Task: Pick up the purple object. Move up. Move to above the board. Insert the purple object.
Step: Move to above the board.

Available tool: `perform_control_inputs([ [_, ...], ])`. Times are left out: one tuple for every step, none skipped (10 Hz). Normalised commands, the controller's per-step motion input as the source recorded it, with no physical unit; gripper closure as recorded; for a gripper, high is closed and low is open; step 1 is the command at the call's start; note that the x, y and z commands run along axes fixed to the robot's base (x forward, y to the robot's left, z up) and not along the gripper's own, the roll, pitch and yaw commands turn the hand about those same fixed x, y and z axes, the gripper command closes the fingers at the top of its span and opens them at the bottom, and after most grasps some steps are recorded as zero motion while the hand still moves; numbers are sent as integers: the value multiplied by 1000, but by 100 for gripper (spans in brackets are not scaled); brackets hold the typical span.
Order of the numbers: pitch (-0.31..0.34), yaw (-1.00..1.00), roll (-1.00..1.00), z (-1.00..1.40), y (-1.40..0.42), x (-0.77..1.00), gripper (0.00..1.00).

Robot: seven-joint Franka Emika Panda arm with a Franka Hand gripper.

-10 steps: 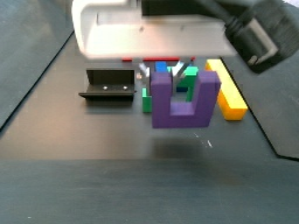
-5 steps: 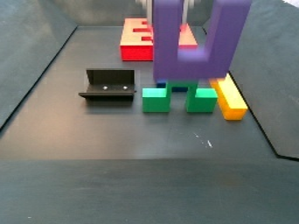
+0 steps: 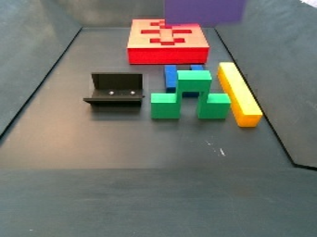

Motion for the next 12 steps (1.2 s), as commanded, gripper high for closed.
perform_control_inputs([
  [7,-1,13,134,-1400,-109,100],
  [12,-1,19,135,-1400,-103,100],
  [18,5,15,138,-1400,-102,100],
  [18,5,4,142,-1400,-103,100],
  [14,5,-5,145,-1400,-105,100],
  [9,4,1,147,-1400,-109,100],
  [8,8,10,153,-1400,-107,100],
  [25,6,-10,169,-1400,-97,100],
  [49,7,11,183,-1400,-83,100],
  [76,8,10,194,-1400,-52,100],
  [120,7,7,73,-472,35,100],
  [139,3,5,37,-168,68,100],
])
